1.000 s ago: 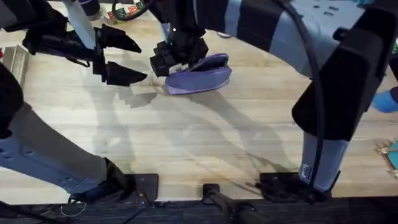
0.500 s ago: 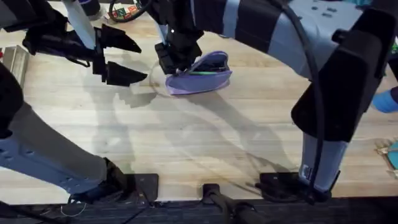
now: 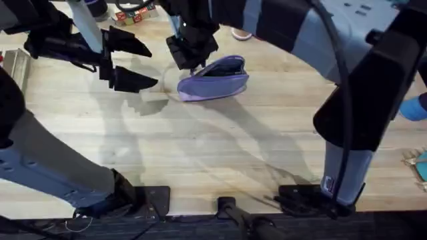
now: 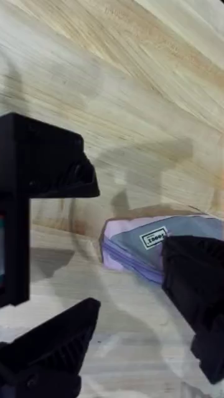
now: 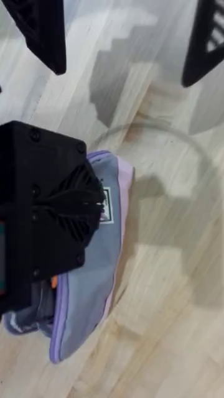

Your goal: Unzip the bag, pick up the pens from the table one at a time and place them inside, then zip the bag closed.

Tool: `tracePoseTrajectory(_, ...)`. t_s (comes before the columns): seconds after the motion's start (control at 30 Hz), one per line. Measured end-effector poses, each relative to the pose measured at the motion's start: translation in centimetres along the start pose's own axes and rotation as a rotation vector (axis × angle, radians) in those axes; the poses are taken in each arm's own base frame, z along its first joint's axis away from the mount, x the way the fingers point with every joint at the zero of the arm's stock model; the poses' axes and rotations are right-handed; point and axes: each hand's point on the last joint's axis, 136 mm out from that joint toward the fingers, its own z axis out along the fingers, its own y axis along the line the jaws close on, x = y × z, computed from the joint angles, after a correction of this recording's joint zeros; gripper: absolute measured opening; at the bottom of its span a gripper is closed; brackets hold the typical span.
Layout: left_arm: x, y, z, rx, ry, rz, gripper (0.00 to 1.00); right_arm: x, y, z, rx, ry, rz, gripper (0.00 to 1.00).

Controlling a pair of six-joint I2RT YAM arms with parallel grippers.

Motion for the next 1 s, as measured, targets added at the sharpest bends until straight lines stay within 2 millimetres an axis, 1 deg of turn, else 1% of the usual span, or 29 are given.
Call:
tracePoseTrajectory(0.17, 0.0, 0.0, 0.0, 0.0, 0.0, 0.0, 0.995, -0.7, -0.5, -1.6, -0.006, -0.037, 0.004, 0.03)
tracePoseTrajectory(0.2, 0.0, 0.0, 0.0, 0.0, 0.0, 0.0, 0.995, -0.9, -0.6, -2.2, -0.009, -0.047, 0.004, 0.03)
tracePoseTrajectory(0.23, 0.0, 0.0, 0.0, 0.0, 0.0, 0.0, 0.995, -1.4, -0.9, -3.6, -0.013, -0.078, 0.002, 0.03)
tracePoseTrajectory(0.33, 0.0, 0.0, 0.0, 0.0, 0.0, 0.0, 0.995, -1.7, -1.0, -4.6, -0.015, -0.1, 0.003, 0.03)
tracePoseTrajectory(0.7, 0.0, 0.0, 0.0, 0.0, 0.0, 0.0, 0.995, -1.8, -1.1, -4.8, -0.015, -0.105, -0.008, 0.029)
tracePoseTrajectory(0.73, 0.0, 0.0, 0.0, 0.0, 0.0, 0.0, 0.995, -1.8, -1.1, -4.9, -0.013, -0.107, -0.008, 0.059)
tracePoseTrajectory(0.83, 0.0, 0.0, 0.0, 0.0, 0.0, 0.0, 0.995, -1.8, -1.2, -5.1, -0.01, -0.111, -0.014, 0.472)
tracePoseTrajectory(0.93, 0.0, 0.0, 0.0, 0.0, 0.0, 0.0, 0.996, -1.9, -1.3, -5.5, -0.012, -0.121, -0.017, 0.915)
tracePoseTrajectory(0.97, 0.0, 0.0, 0.0, 0.0, 0.0, 0.0, 0.996, -2.0, -1.3, -5.6, -0.011, -0.123, -0.021, 0.972)
tracePoseTrajectory(1.0, 0.0, 0.0, 0.0, 0.0, 0.0, 0.0, 0.996, -2.0, -1.3, -5.8, -0.011, -0.125, -0.02, 0.991)
